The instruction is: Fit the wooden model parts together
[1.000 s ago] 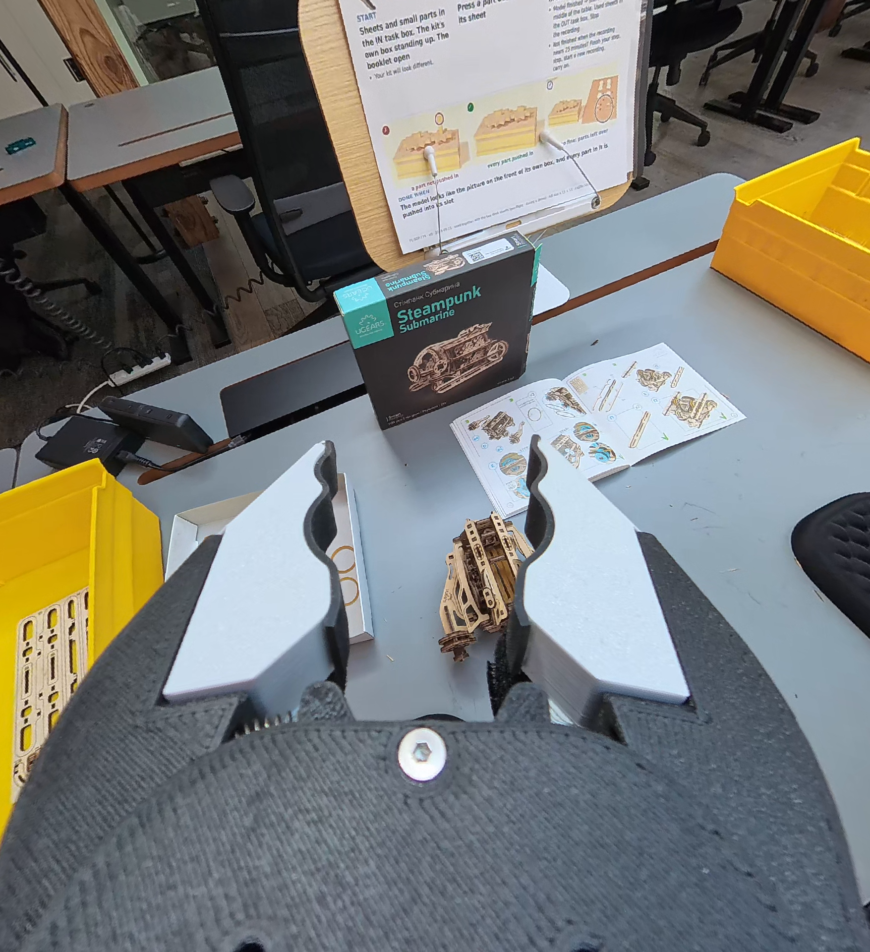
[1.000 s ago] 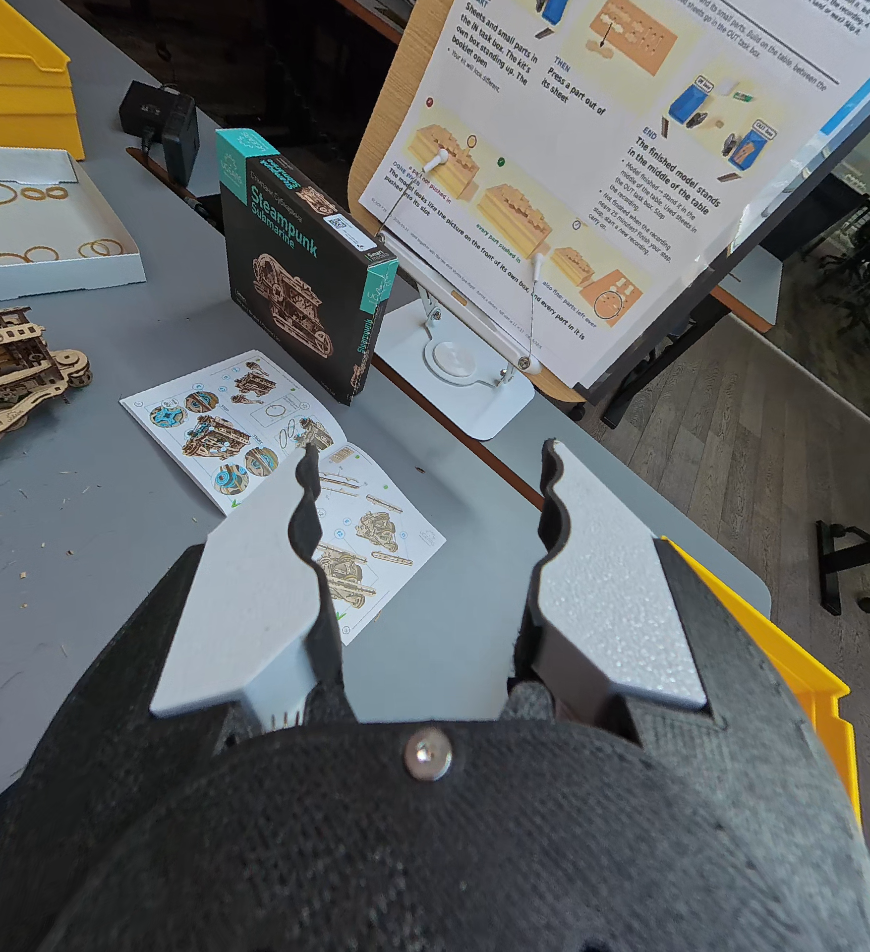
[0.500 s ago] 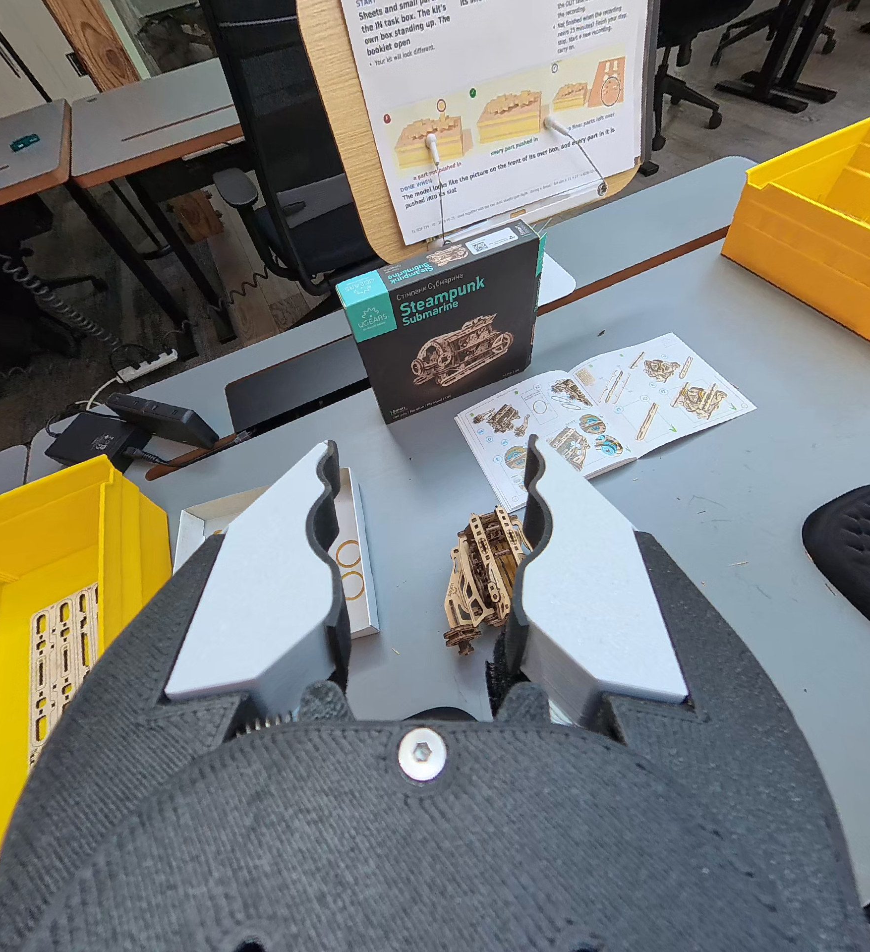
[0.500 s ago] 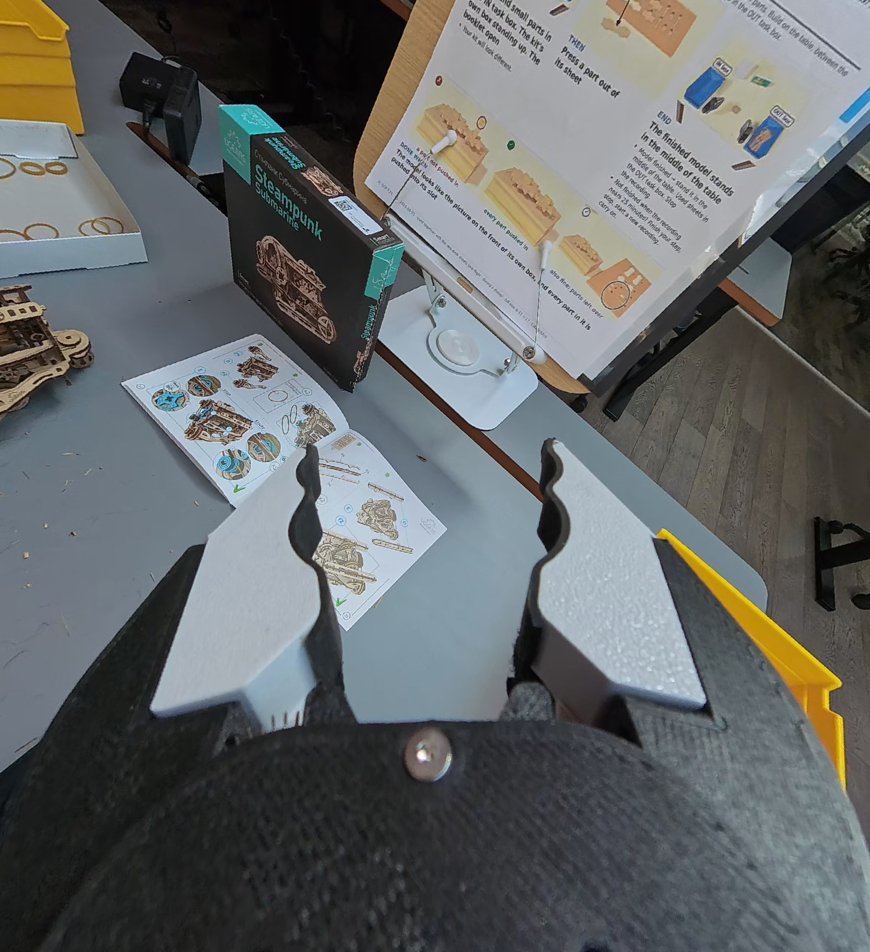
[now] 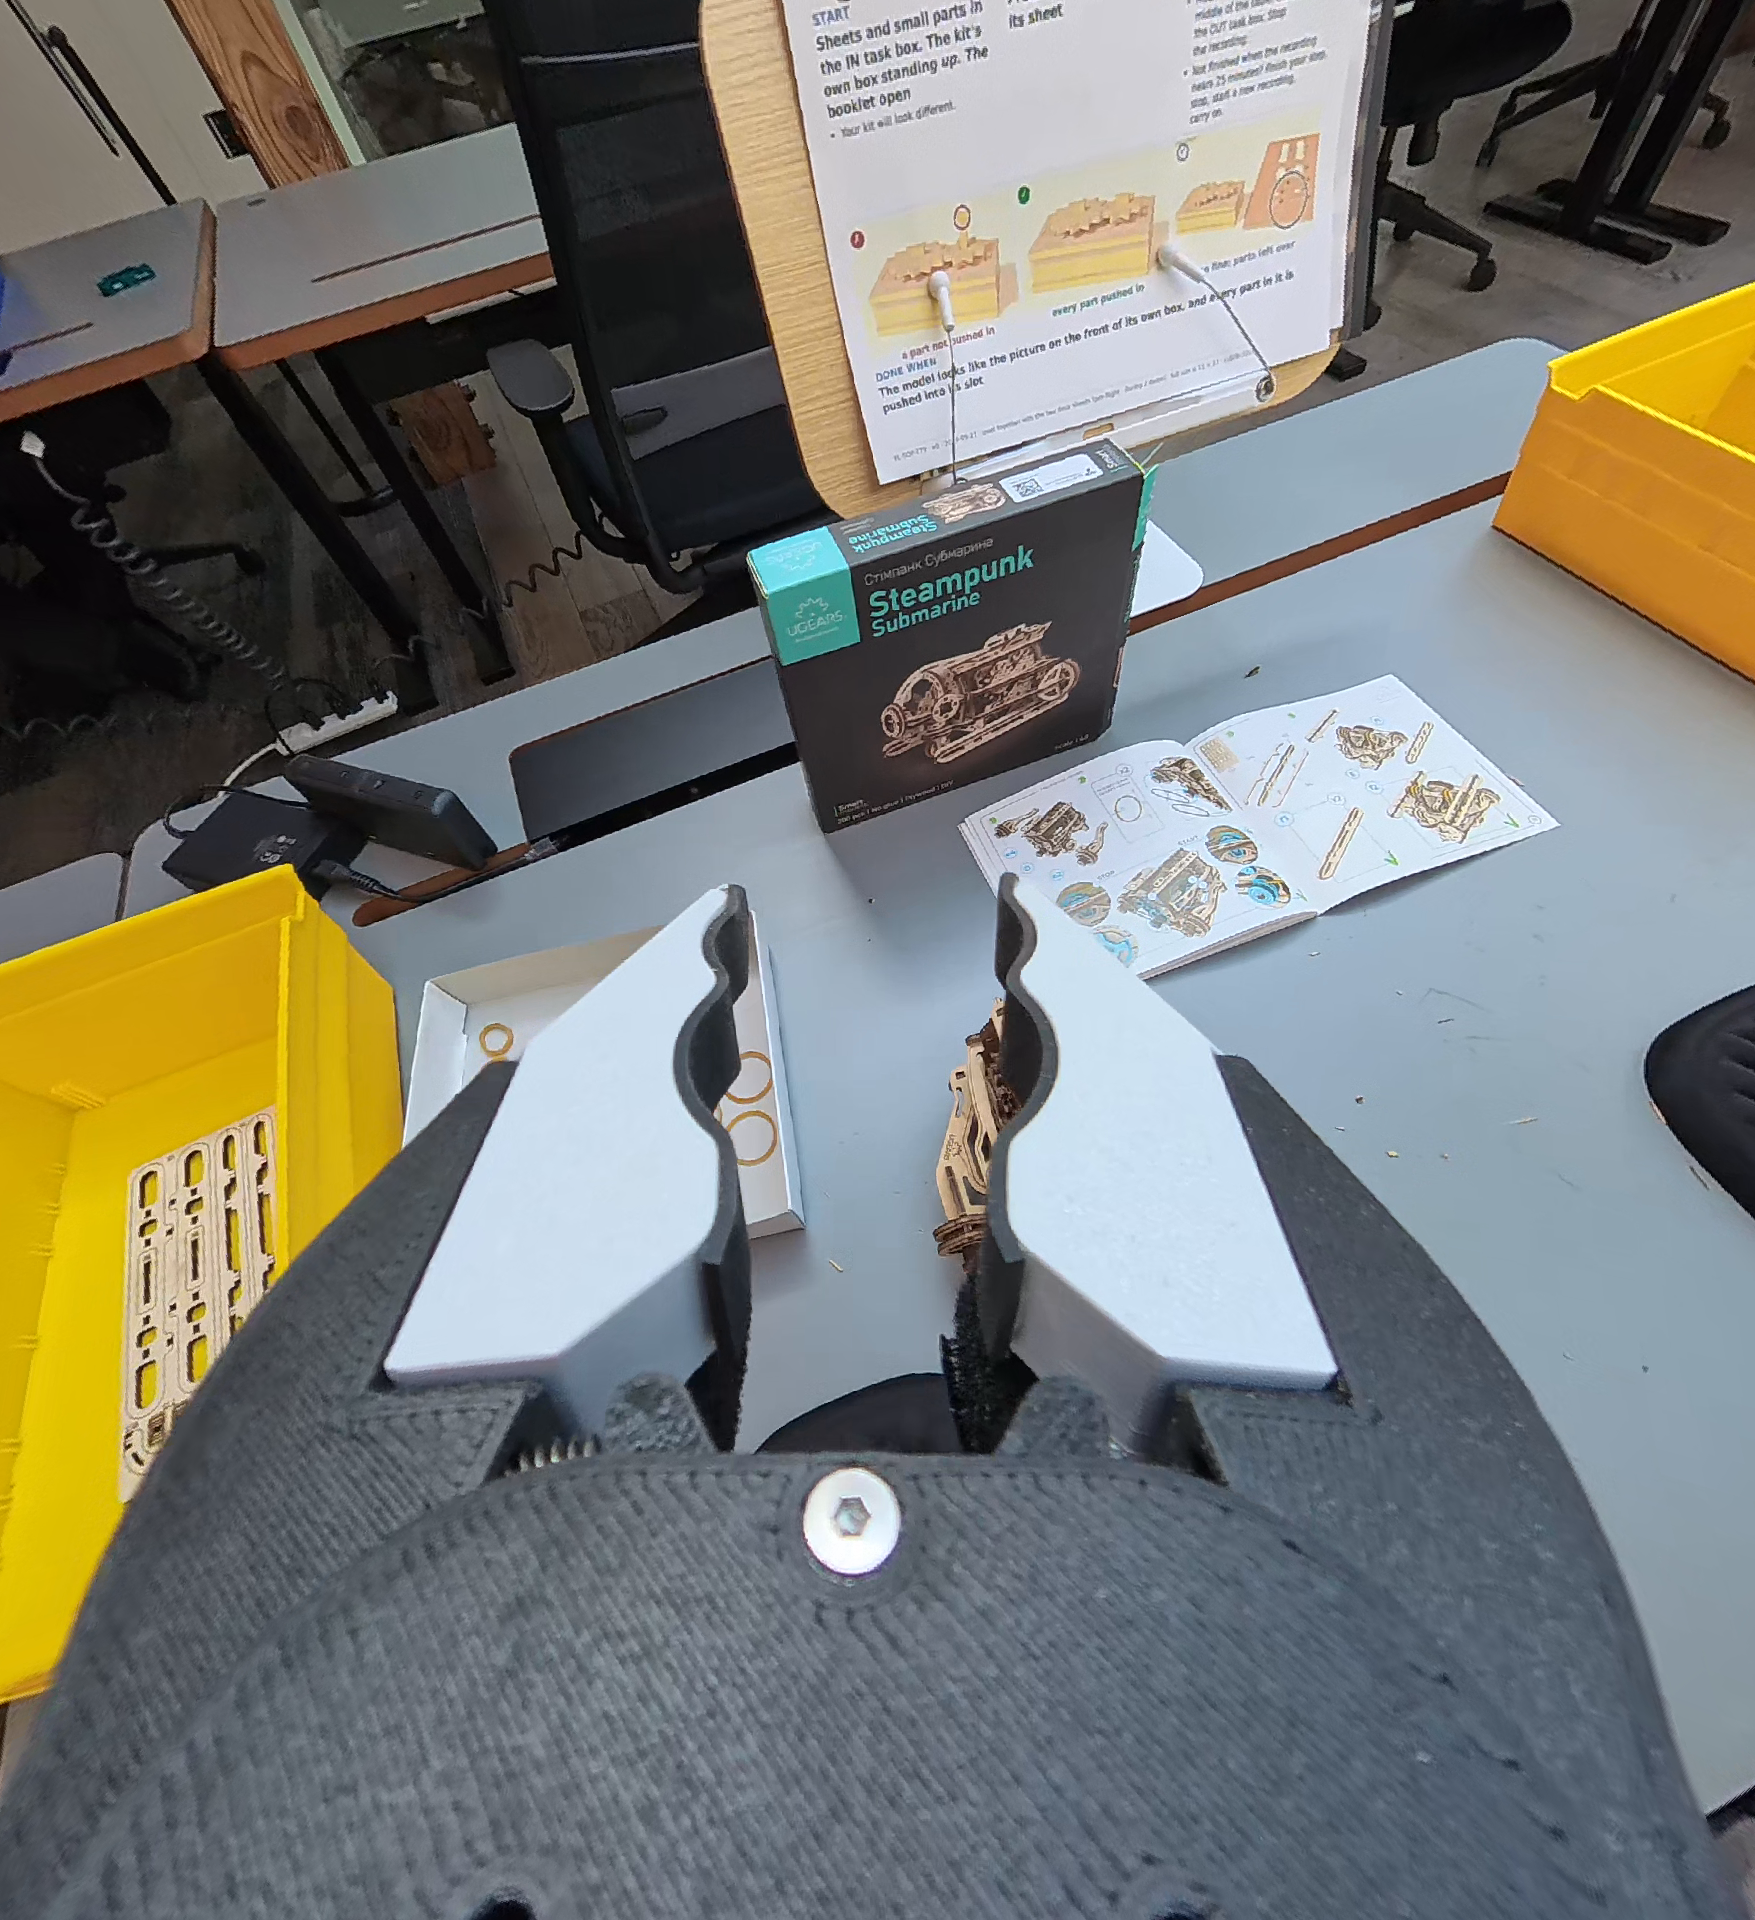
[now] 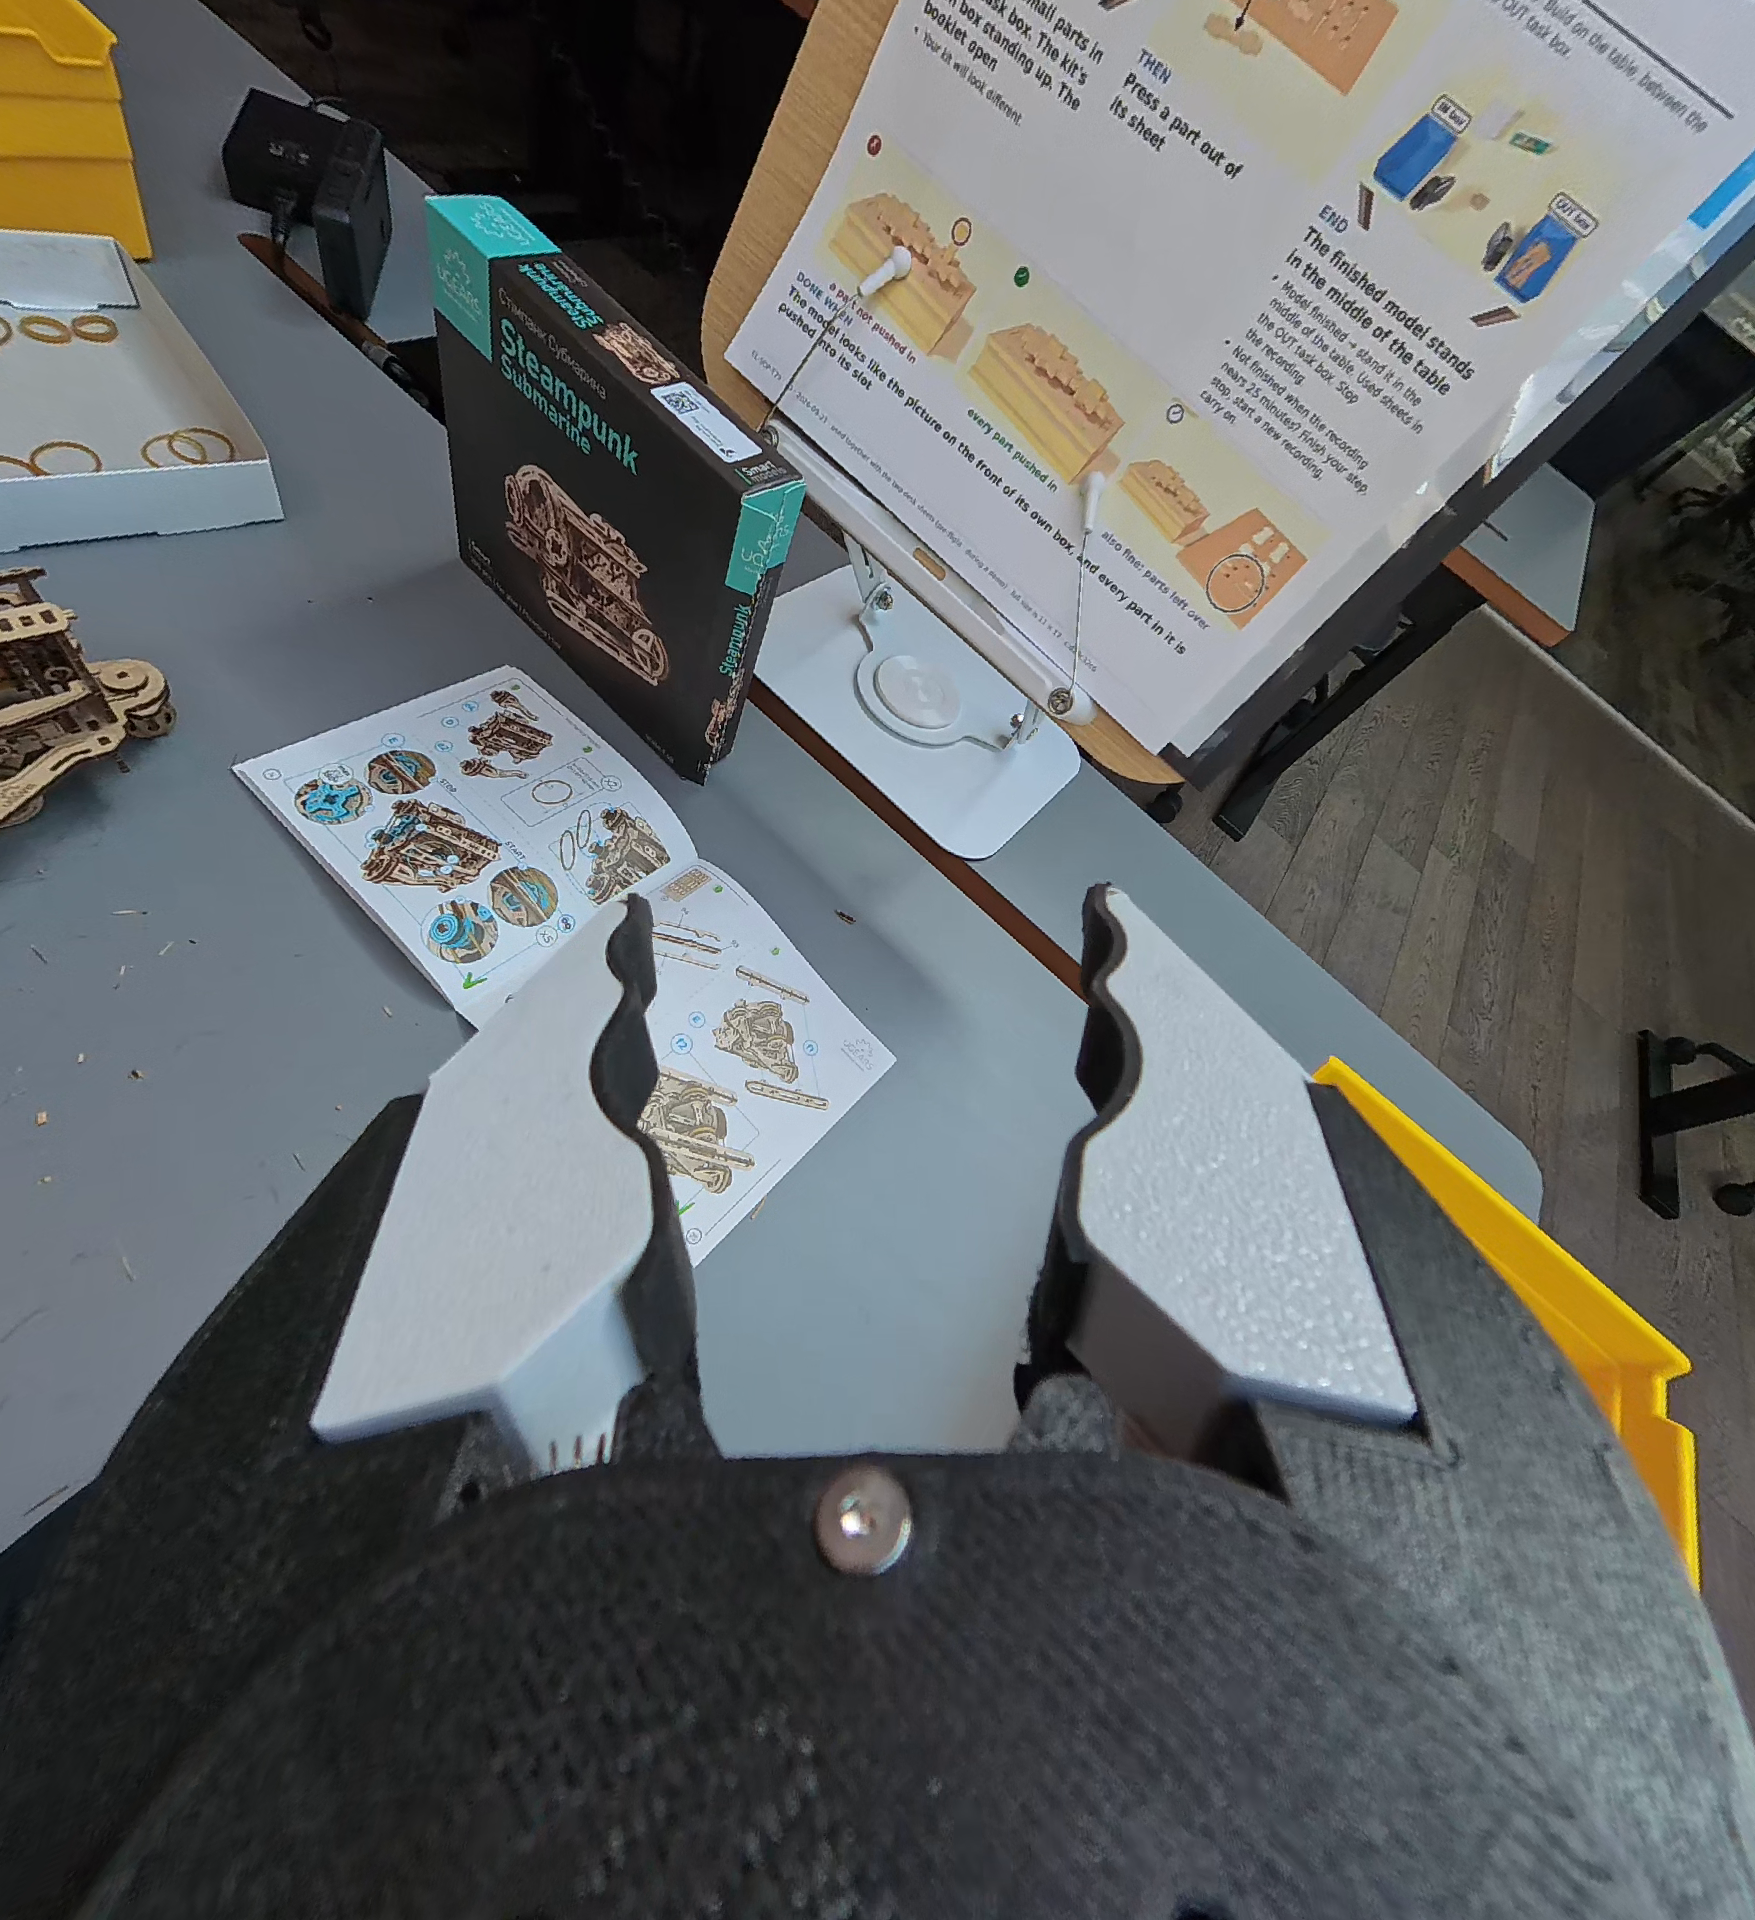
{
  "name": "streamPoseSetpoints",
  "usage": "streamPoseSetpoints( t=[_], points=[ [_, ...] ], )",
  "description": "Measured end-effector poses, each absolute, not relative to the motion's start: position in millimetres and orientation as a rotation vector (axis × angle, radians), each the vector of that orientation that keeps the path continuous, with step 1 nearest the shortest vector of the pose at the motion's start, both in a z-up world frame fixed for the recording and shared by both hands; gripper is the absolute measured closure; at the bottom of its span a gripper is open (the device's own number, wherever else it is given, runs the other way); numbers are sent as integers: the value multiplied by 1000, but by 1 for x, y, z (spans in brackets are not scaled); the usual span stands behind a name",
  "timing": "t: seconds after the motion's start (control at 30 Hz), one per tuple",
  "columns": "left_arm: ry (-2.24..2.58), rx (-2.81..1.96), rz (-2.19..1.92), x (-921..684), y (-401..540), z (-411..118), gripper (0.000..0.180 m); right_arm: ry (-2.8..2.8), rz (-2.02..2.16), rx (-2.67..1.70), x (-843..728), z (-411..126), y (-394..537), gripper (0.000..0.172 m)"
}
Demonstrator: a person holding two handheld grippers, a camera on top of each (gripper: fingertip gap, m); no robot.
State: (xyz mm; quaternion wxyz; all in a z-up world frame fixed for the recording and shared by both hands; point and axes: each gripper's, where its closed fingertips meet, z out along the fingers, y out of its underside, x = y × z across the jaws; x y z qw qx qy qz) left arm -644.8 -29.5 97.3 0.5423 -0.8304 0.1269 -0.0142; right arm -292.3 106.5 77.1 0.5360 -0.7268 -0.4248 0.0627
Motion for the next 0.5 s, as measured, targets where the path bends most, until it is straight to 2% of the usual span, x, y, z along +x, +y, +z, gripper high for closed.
streamPoseSetpoints(
  t=[0.5],
  points=[
    [255,-2004,14,-664,-33,91,135,-994,149,-1699,-288,86,105,92]
  ],
)
